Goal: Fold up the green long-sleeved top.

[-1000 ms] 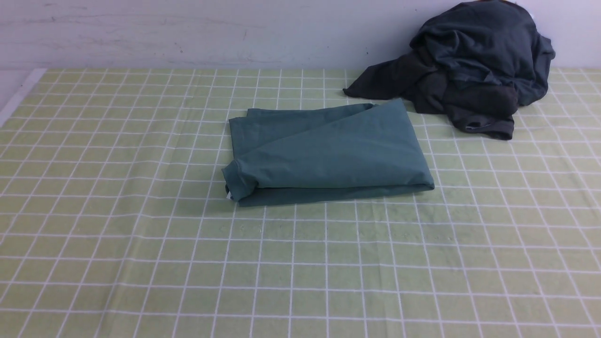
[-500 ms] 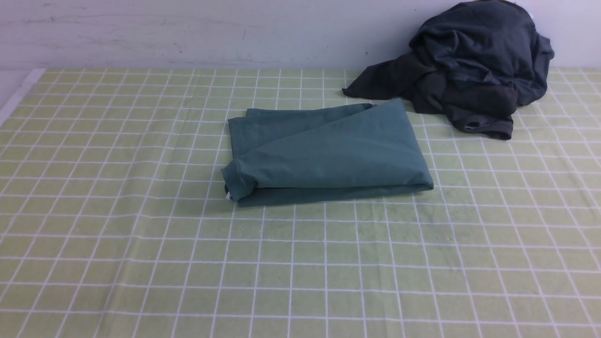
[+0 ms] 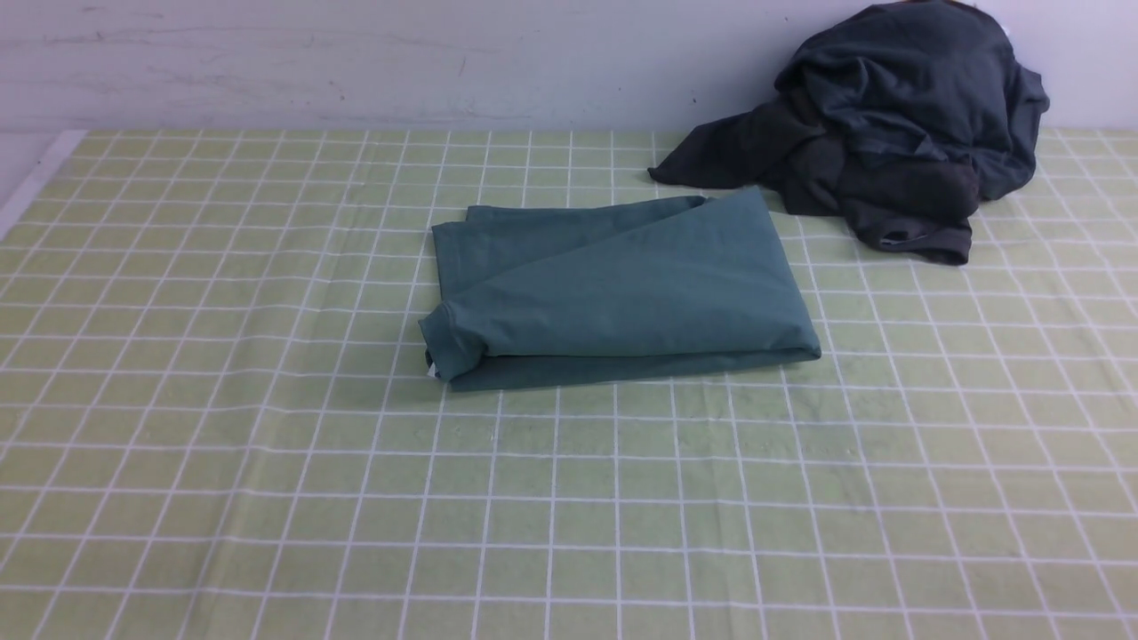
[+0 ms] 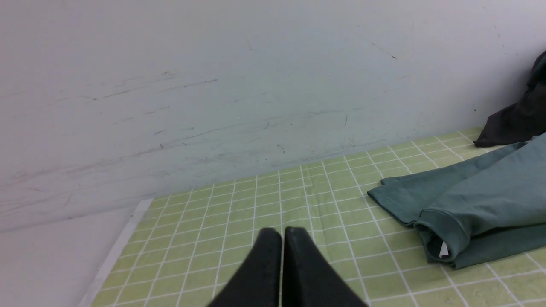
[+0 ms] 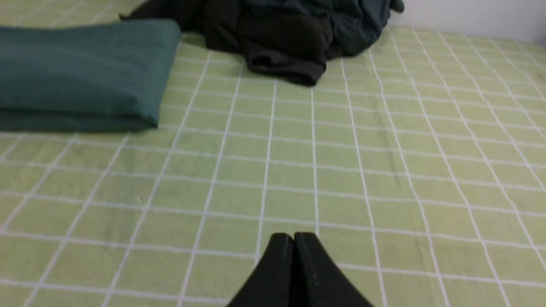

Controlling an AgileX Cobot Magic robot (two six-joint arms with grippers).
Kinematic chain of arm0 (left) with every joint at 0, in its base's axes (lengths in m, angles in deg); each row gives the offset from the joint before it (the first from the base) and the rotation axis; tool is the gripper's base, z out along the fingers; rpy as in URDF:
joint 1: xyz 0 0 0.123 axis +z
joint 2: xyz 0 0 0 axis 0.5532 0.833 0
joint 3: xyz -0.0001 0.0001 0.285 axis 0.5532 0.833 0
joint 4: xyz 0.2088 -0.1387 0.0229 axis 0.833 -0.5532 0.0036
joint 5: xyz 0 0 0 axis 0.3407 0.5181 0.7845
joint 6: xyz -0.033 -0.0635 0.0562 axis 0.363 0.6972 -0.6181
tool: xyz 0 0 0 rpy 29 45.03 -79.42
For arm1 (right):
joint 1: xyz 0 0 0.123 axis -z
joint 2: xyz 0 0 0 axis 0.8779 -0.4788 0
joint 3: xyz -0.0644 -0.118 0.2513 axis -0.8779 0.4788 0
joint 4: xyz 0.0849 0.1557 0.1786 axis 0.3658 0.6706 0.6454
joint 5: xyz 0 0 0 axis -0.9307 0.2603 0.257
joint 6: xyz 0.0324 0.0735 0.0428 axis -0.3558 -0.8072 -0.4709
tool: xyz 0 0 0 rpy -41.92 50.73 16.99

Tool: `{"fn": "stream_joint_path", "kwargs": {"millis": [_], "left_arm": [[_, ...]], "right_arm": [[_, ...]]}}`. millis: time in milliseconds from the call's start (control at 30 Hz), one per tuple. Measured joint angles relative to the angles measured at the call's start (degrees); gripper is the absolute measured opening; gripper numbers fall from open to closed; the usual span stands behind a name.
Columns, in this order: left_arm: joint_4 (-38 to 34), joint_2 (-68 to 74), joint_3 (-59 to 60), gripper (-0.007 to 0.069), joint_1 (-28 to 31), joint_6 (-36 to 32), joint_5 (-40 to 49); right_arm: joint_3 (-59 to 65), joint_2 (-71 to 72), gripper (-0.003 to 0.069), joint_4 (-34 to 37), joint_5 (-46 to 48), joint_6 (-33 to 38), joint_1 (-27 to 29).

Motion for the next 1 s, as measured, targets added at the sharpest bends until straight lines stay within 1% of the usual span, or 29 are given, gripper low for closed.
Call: {"fn": "stream_joint_path", "kwargs": {"millis": [100,200,267,500,567,633,667,700,733,767,800,833,867,900,1000], "left_arm": [[0.00,0.00,0.00,-0.0003,0.00,0.00,0.00],[0.00,0.00,0.00,-0.0003,0.00,0.00,0.00],[0.00,0.00,0.00,-0.0003,0.00,-0.05,0.00],[0.00,0.00,0.00,-0.0003,0.00,-0.05,0.05],[0.00,0.00,0.00,-0.0003,0.00,-0.05,0.05],[0.00,0.00,0.00,-0.0003,0.00,-0.05,0.05],[0.00,0.00,0.00,-0.0003,0.00,-0.05,0.05],[0.00,0.00,0.00,-0.0003,0.00,-0.05,0.05],[0.00,0.00,0.00,-0.0003,0.00,-0.05,0.05],[0.00,0.00,0.00,-0.0003,0.00,-0.05,0.05],[0.00,0.00,0.00,-0.0003,0.00,-0.05,0.05],[0.00,0.00,0.00,-0.0003,0.00,-0.05,0.05],[0.00,0.00,0.00,-0.0003,0.00,-0.05,0.05],[0.00,0.00,0.00,-0.0003,0.00,-0.05,0.05],[0.00,0.00,0.00,-0.0003,0.00,-0.05,0.05]], "right_arm": [[3.09,0.00,-0.0010,0.12,-1.62,0.27,0.00],[4.45,0.71,-0.0010,0.35,-7.26,0.51,0.00],[4.45,3.14,-0.0010,0.35,-9.20,0.51,0.00],[4.49,13.29,-0.0010,-1.53,-10.35,0.52,0.00],[4.51,14.95,-0.0010,-3.58,-10.74,0.74,0.11],[4.58,16.41,-0.0010,-9.73,-10.06,-0.66,1.44],[4.58,16.54,-0.0010,-9.73,-9.84,-0.66,1.68],[4.58,17.38,-0.0010,-18.25,-6.84,-5.69,3.95],[4.58,17.65,-0.0010,-22.78,-4.95,-9.27,5.36],[4.58,18.02,-0.0010,-30.08,-1.87,-16.00,7.74],[4.58,18.24,-0.0010,-33.98,-0.31,-21.19,9.44],[4.58,18.93,-0.0010,-42.03,2.92,-28.09,12.11],[4.58,19.44,-0.0010,-47.74,5.04,-33.65,13.44],[4.58,20.74,-0.0010,-56.45,7.51,-41.90,16.08],[5.33,24.02,-0.0010,-73.39,12.27,-58.09,21.69]]}}
